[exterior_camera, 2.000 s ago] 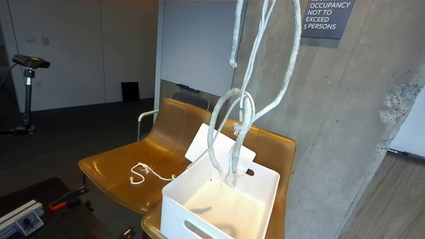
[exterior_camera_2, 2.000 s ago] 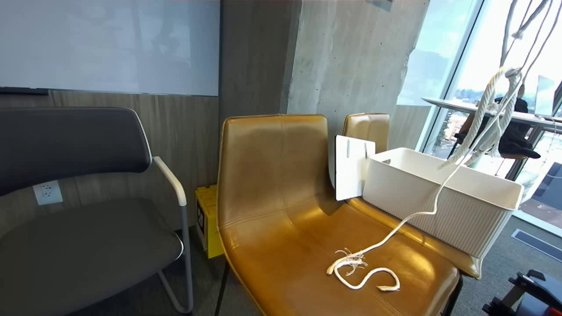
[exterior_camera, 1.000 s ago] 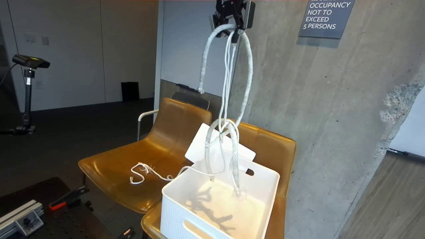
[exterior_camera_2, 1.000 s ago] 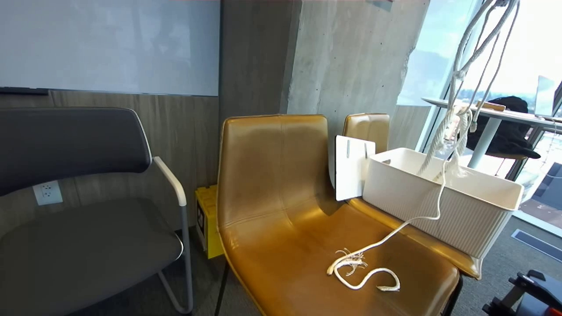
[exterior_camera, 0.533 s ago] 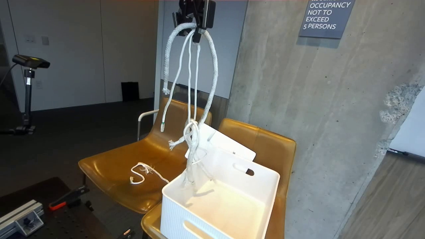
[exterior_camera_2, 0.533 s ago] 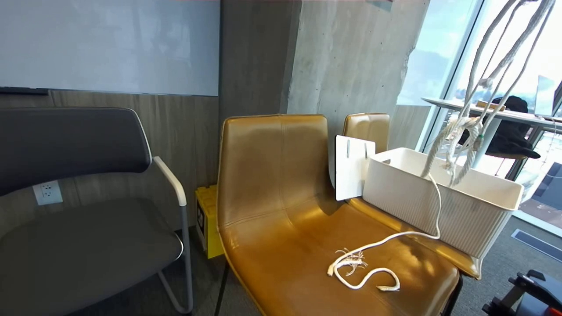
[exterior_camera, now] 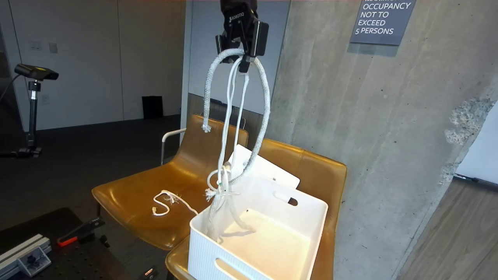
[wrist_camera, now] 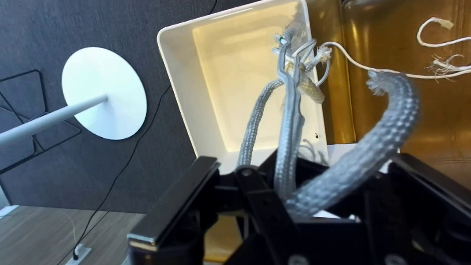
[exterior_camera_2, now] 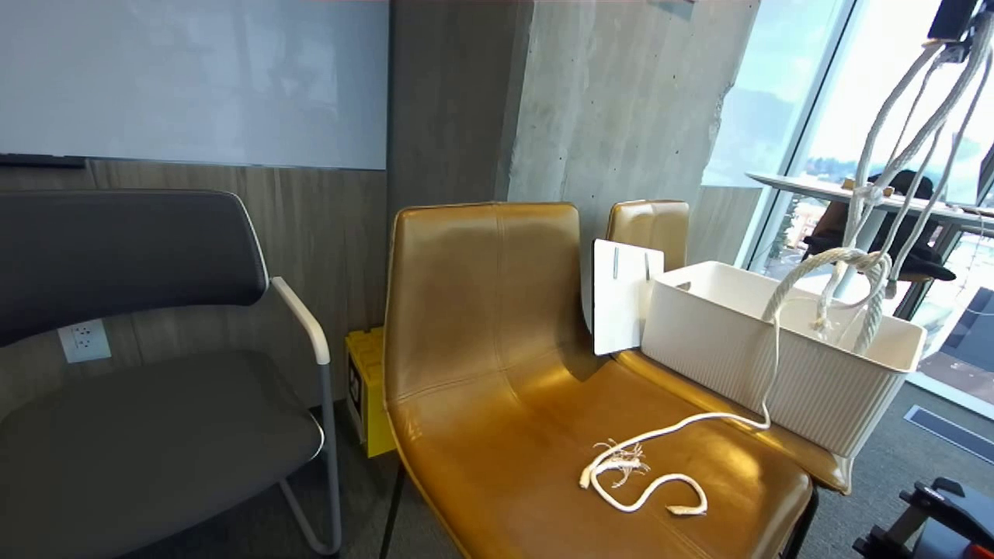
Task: Put the ropes in the basket, then remove them out of the basket
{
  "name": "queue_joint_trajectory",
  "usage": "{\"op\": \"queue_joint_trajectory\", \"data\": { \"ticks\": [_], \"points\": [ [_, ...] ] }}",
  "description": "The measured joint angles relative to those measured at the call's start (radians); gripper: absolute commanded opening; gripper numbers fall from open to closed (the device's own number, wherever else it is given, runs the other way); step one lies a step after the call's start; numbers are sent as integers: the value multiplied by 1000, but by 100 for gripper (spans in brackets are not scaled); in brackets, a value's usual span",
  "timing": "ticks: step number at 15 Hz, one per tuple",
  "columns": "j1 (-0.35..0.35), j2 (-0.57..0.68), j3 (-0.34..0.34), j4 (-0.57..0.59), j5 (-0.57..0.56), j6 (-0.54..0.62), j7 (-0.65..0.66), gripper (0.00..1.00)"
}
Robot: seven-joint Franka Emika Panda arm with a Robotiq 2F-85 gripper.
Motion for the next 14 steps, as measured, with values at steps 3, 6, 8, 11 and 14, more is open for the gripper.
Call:
{"op": "queue_joint_trajectory", "data": {
  "ticks": [3,6,8,11,14],
  "points": [
    [-32,48,-26,-1,-4,82,-7,0],
    [-55,105,-44,3,-12,159,-6,0],
    [-60,140,-48,8,-22,190,-5,25],
    [-60,182,-48,9,-26,200,-2,41],
    [-60,205,-50,9,-34,200,1,62]
  ]
}}
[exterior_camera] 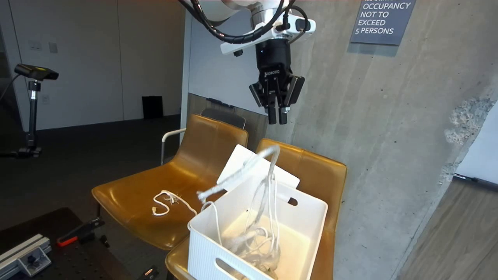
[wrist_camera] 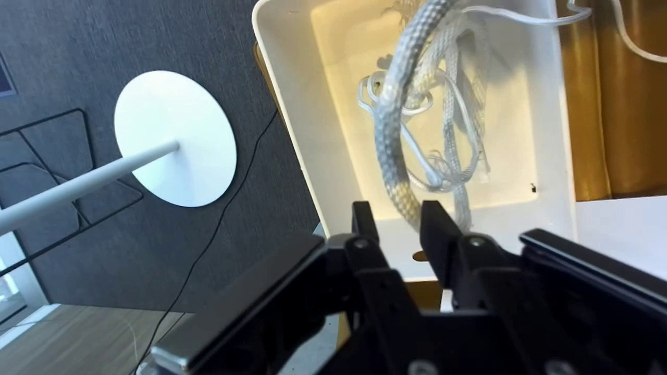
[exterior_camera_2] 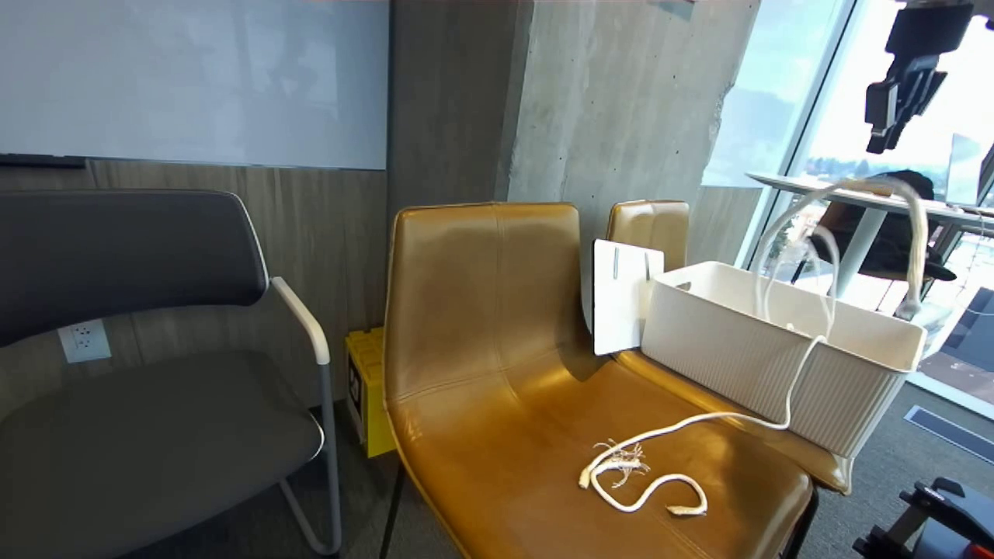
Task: Put the ropes in the basket, then remove them out of the basket
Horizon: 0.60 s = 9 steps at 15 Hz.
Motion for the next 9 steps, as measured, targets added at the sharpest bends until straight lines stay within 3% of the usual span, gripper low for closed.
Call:
{"op": "queue_joint_trajectory", "data": {
  "ticks": [5,9],
  "points": [
    [5,-23,1,-30,-8,2,0,98],
    [73,-124,61,-237,-40,99,-10,100]
  ]
}}
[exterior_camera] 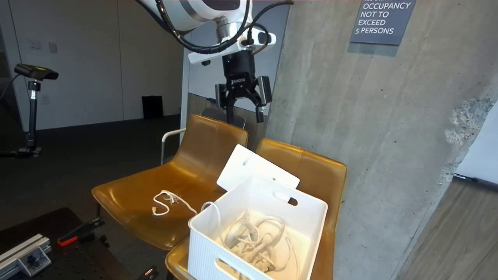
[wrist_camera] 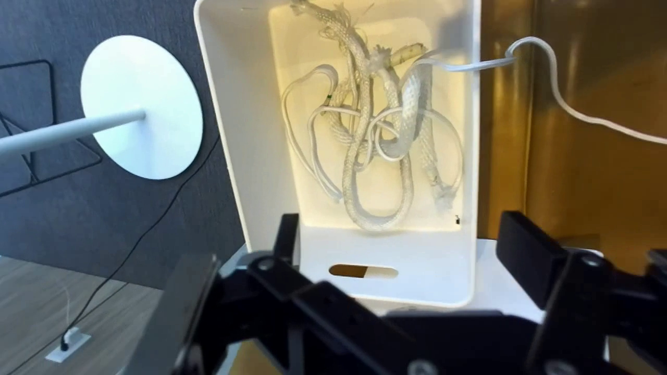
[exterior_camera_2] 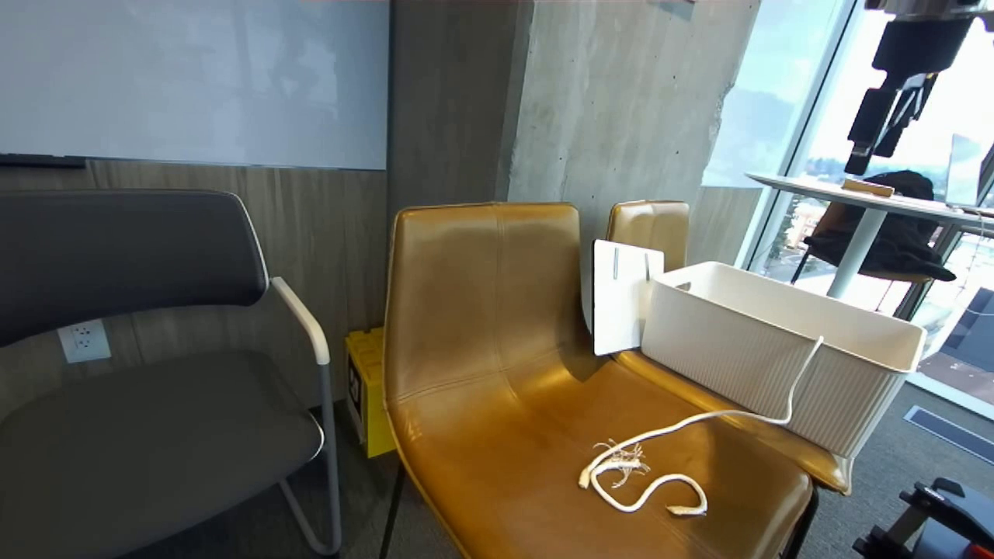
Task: Put the ropes in the basket, then remove them out of the basket
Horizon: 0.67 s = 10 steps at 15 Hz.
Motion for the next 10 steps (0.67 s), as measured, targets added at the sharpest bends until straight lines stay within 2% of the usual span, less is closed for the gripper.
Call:
{"op": "queue_joint_trajectory", "data": {
  "ticks": [6,10],
  "points": [
    [118,-116,126,-361,-21,205,-8,100],
    [192,-126,194,-501,-18,348,-55,100]
  ]
}}
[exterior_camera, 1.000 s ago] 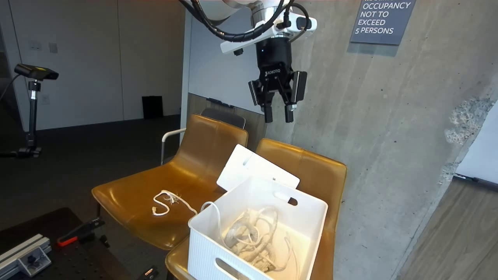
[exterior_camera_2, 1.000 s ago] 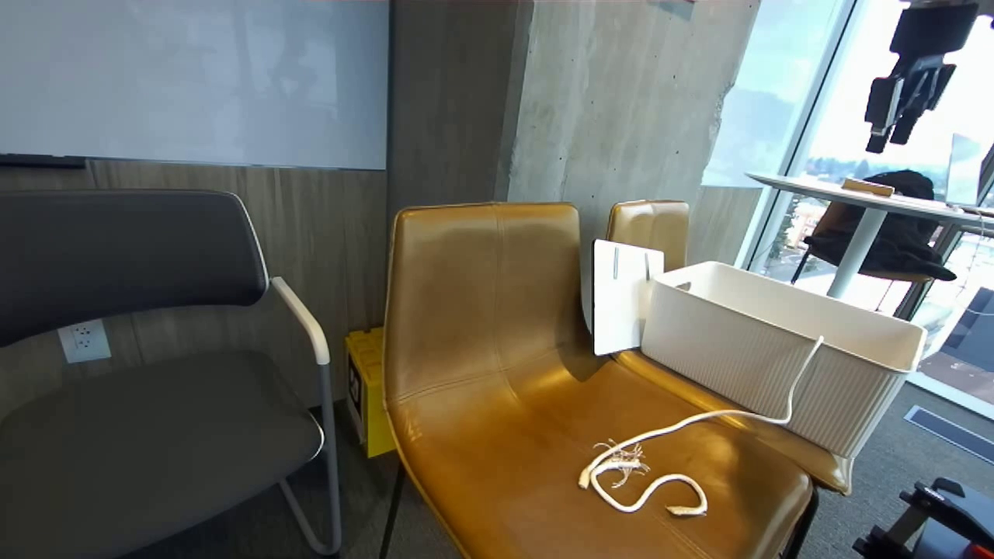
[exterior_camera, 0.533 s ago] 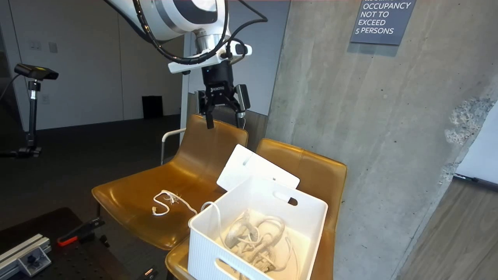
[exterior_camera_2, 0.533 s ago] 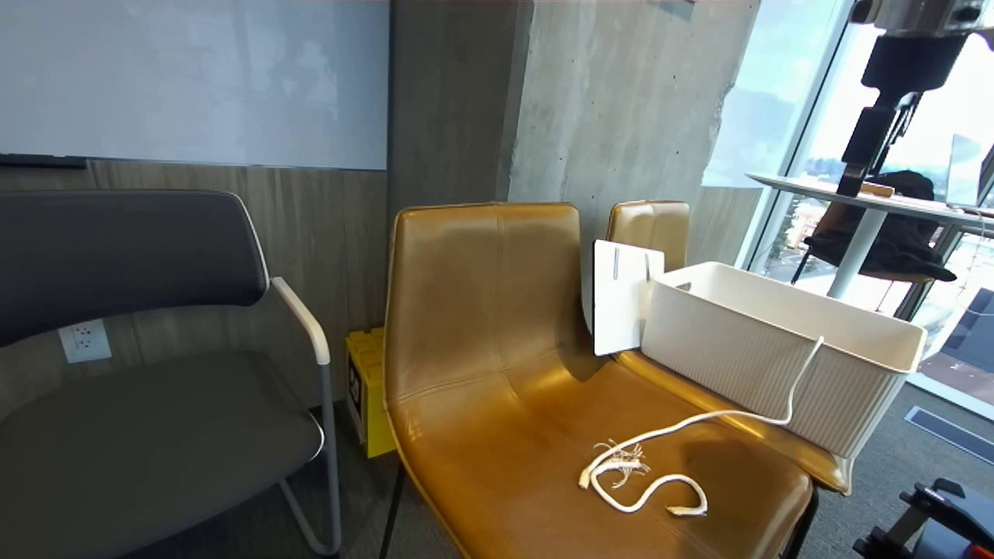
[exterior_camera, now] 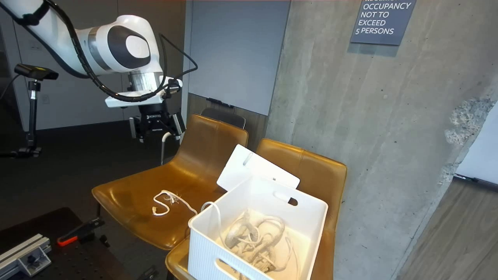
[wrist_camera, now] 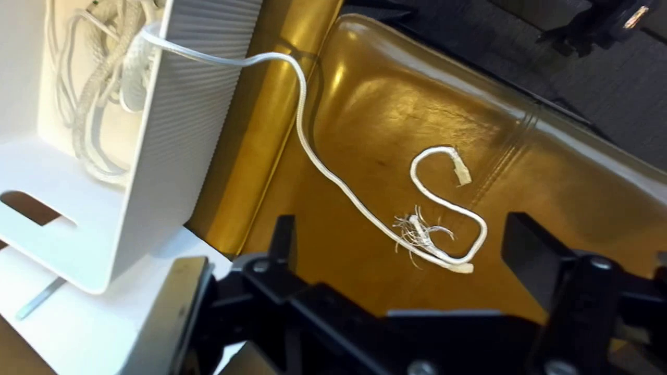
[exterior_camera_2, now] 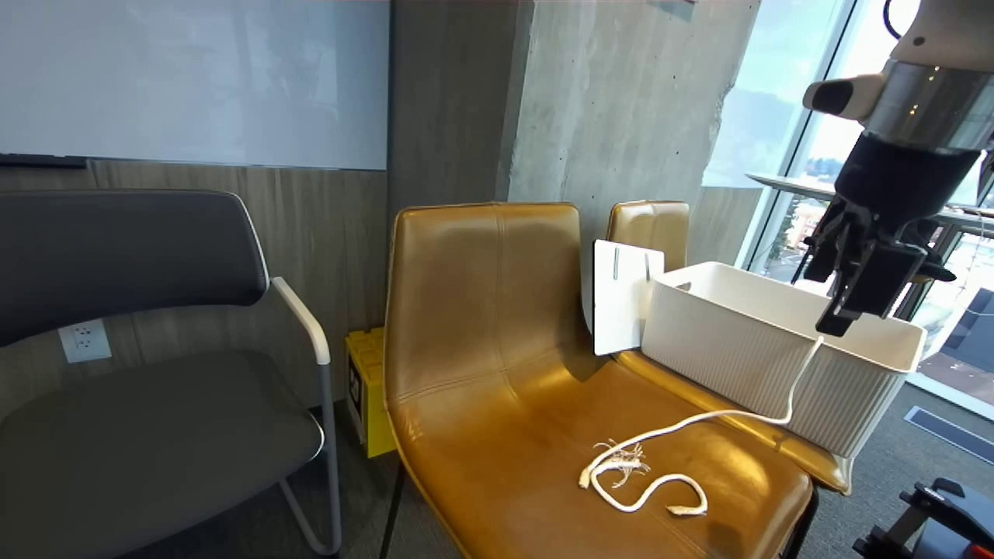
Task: Put the ropes in the basket, then remove them out of the basket
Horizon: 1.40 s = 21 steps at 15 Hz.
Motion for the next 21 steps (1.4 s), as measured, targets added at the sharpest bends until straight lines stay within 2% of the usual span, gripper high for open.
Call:
{"op": "queue_joint_trajectory", "data": {
  "ticks": [4,8,15,21],
  "points": [
    [39,47,35,-18,-2,93,-96,100],
    [45,187,46,41,-4,192,-178,100],
    [51,526,45,253,-52,240,-229,100],
    [78,734,20,445,-86,227,-237,100]
  ]
}}
